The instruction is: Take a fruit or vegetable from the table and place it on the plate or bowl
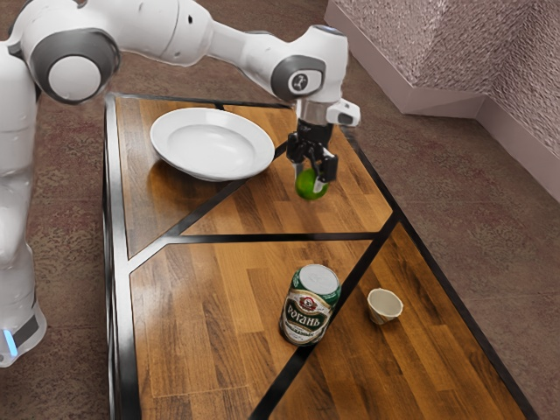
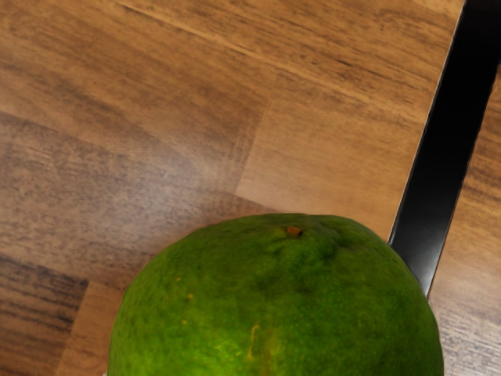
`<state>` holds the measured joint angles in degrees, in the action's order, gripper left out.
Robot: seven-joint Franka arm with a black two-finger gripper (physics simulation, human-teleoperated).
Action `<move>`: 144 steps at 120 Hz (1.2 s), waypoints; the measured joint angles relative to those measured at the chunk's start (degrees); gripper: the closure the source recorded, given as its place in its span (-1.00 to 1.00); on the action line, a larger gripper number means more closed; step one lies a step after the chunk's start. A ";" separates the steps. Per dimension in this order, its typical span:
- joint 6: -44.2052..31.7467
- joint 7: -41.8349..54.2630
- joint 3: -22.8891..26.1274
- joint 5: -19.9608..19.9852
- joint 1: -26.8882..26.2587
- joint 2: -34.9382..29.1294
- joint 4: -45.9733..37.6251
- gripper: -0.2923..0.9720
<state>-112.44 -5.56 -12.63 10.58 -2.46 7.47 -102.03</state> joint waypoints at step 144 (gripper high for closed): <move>21.55 -0.29 -20.13 -8.00 -8.01 -13.14 1.54 0.07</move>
<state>-90.89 -5.86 -32.76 2.59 -10.48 -5.68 -100.49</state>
